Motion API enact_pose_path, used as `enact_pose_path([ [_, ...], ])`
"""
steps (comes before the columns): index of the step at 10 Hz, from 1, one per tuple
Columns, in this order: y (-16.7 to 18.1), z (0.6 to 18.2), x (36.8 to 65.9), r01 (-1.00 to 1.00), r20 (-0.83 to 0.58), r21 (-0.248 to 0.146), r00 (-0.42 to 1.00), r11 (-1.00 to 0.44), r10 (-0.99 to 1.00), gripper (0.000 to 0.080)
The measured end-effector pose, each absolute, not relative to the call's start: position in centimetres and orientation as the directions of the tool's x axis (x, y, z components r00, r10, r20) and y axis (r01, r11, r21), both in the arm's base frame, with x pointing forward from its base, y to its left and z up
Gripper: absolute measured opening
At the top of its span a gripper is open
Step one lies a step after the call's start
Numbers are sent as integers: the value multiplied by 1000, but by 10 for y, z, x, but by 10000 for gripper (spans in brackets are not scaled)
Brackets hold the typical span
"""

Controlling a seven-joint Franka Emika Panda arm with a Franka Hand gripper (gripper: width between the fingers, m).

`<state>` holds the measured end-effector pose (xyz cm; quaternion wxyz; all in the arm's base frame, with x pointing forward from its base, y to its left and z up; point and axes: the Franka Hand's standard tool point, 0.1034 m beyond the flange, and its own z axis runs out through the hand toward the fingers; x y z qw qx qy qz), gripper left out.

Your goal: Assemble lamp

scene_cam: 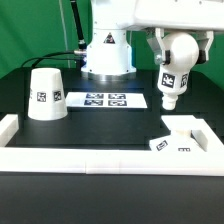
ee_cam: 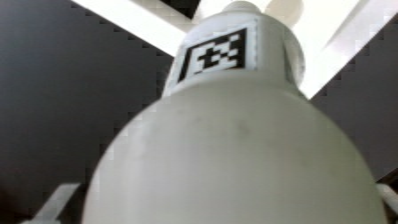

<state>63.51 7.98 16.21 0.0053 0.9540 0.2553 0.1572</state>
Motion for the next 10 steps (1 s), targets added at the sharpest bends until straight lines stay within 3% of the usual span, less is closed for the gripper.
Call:
enact_pose_path([
  [5,91,152,633,481,303,79,823,-873,481,577],
  [10,86,149,635,472,362,109,801,-875,477,577],
])
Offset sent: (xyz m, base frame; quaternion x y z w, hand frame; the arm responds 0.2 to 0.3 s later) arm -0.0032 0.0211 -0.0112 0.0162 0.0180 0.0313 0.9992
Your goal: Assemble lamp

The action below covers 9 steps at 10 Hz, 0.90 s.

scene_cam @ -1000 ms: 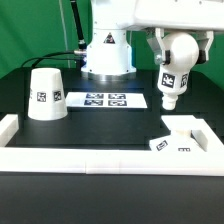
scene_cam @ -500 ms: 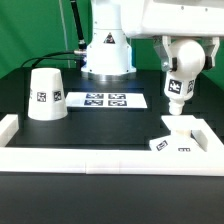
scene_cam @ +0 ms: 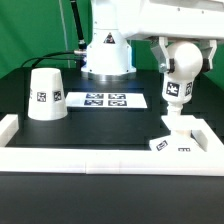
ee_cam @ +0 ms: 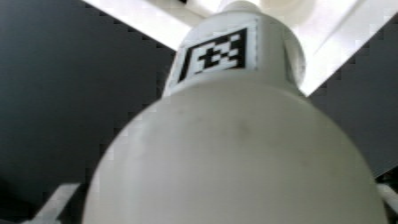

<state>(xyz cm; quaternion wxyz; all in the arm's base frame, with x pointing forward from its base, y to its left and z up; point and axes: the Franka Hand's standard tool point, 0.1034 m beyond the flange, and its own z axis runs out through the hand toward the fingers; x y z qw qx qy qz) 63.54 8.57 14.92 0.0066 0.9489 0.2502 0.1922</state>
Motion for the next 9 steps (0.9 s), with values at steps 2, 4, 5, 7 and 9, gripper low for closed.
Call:
enact_pose_path([
  [2,89,149,634,475,360,107,800,-873,479,577],
  [4,93,148,632,475,360,102,802,-874,478,577],
  [5,95,147,632,477,359,101,801,-873,480,577],
  [7,99,144,628,484,355,98,800,-870,485,577],
  [9,103,141,625,490,350,96,798,-867,490,577],
])
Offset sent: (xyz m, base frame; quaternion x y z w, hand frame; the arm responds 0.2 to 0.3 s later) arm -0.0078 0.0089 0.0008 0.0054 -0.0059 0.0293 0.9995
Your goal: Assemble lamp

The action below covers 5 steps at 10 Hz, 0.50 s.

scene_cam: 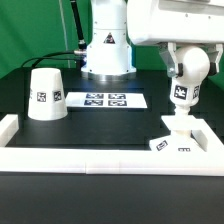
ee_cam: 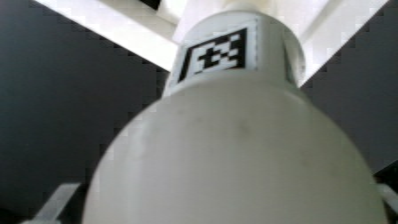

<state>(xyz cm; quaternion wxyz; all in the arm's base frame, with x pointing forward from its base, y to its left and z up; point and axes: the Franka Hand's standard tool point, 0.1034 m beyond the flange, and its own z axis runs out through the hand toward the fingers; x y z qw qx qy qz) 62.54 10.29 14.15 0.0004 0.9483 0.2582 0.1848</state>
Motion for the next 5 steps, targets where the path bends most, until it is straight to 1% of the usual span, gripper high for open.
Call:
enact_pose_path([
  [5,104,132,621,494,336,90,803,-865,493,577],
])
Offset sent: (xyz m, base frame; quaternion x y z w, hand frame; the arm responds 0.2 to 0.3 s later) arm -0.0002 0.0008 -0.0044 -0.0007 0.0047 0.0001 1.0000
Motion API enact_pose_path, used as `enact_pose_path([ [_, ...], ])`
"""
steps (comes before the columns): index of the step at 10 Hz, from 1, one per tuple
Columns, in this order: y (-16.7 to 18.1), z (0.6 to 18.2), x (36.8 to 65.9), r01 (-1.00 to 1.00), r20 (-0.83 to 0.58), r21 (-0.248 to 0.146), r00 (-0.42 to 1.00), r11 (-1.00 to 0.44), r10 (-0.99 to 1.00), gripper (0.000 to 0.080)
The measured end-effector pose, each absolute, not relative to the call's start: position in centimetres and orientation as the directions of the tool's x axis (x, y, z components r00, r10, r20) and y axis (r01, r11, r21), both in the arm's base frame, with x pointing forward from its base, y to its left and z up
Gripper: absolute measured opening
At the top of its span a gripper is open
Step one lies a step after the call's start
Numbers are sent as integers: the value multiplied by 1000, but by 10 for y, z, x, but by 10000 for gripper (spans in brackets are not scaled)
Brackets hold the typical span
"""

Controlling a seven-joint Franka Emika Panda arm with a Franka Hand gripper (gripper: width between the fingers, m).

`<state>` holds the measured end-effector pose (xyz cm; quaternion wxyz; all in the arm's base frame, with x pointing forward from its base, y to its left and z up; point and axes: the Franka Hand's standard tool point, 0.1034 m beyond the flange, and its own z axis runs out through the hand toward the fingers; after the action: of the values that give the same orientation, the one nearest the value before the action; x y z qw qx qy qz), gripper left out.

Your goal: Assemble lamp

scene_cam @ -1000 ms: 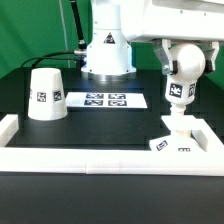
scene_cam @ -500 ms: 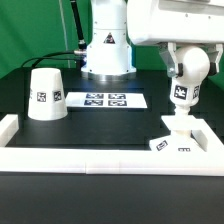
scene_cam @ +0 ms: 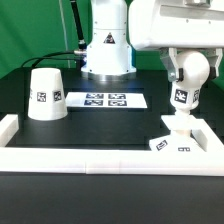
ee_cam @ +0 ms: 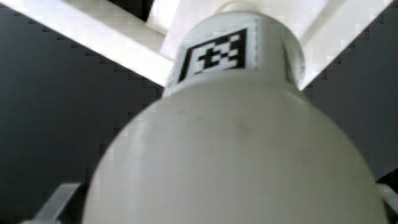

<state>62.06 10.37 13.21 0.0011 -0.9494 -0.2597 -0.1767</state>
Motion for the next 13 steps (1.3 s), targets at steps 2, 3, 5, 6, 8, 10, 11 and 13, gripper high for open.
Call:
enact_pose_path([
  [2,104,126,620,494,329,86,805,-865,493,577],
  [3,104,123,619,495,325,84,807,-865,493,577],
  [5,104,119,621,493,339,89,802,-865,492,577],
  [6,104,119,623,491,354,96,796,-866,491,577],
  [8,104,120,624,486,385,110,784,-867,488,577],
  [10,103,120,624,485,388,111,782,-867,487,577],
  [11,103,120,624,485,388,111,782,-867,487,669],
  [13,103,120,624,485,388,111,782,-867,487,690],
])
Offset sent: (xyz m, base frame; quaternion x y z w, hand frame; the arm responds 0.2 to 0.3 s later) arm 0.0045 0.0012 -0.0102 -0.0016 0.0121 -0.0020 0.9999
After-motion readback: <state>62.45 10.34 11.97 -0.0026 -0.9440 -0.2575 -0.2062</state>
